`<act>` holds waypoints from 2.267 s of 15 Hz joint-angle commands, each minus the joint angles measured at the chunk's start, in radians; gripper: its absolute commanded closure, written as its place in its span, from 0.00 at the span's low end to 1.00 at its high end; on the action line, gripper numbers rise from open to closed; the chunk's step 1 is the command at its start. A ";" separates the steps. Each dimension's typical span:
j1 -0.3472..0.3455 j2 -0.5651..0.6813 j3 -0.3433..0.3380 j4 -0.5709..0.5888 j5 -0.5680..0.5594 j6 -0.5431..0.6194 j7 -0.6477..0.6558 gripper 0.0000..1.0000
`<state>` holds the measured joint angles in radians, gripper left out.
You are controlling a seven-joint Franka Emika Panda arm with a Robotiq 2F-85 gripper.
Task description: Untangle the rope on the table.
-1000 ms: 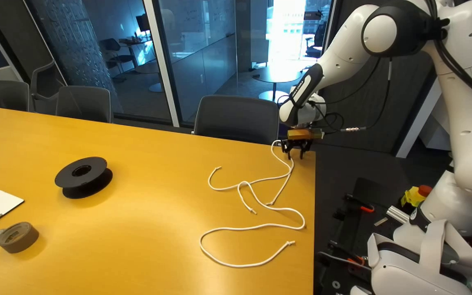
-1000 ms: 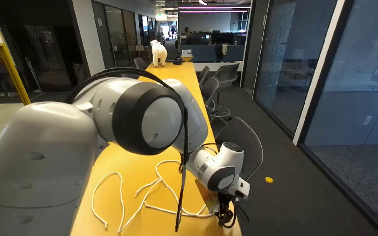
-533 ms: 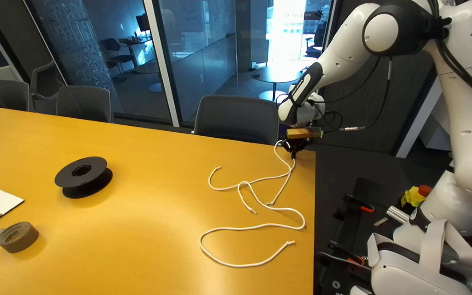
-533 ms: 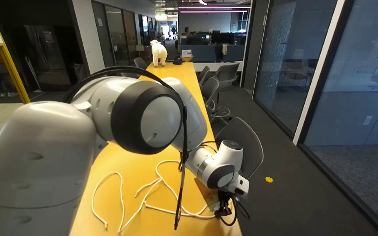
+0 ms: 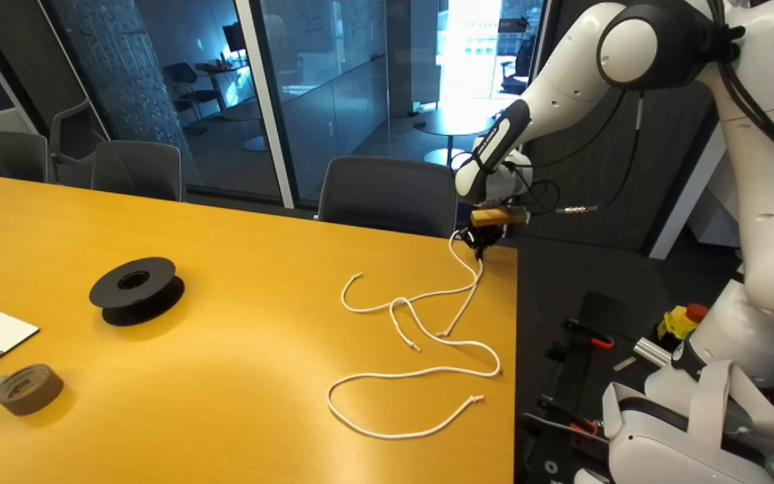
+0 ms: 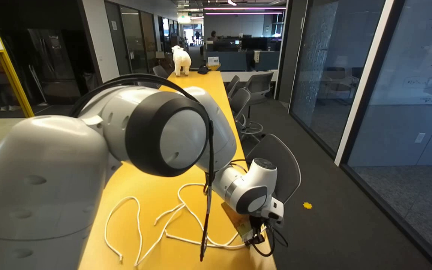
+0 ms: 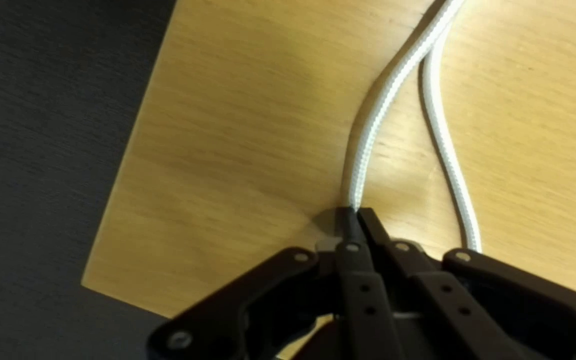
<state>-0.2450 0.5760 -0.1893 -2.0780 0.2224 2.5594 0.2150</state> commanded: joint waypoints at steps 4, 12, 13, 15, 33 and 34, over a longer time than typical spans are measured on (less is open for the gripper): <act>0.072 -0.124 0.010 -0.014 -0.057 -0.035 -0.004 0.97; 0.148 -0.036 0.063 0.211 -0.096 -0.162 0.011 0.97; 0.156 -0.002 0.070 0.258 -0.102 -0.187 0.013 0.97; 0.162 0.065 0.094 0.348 -0.099 -0.238 -0.005 0.97; 0.293 0.369 0.162 0.682 -0.210 -0.428 -0.073 0.97; 0.295 0.374 0.155 0.690 -0.218 -0.429 -0.066 0.97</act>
<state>0.0370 0.8954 -0.0206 -1.4558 0.0304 2.1506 0.1499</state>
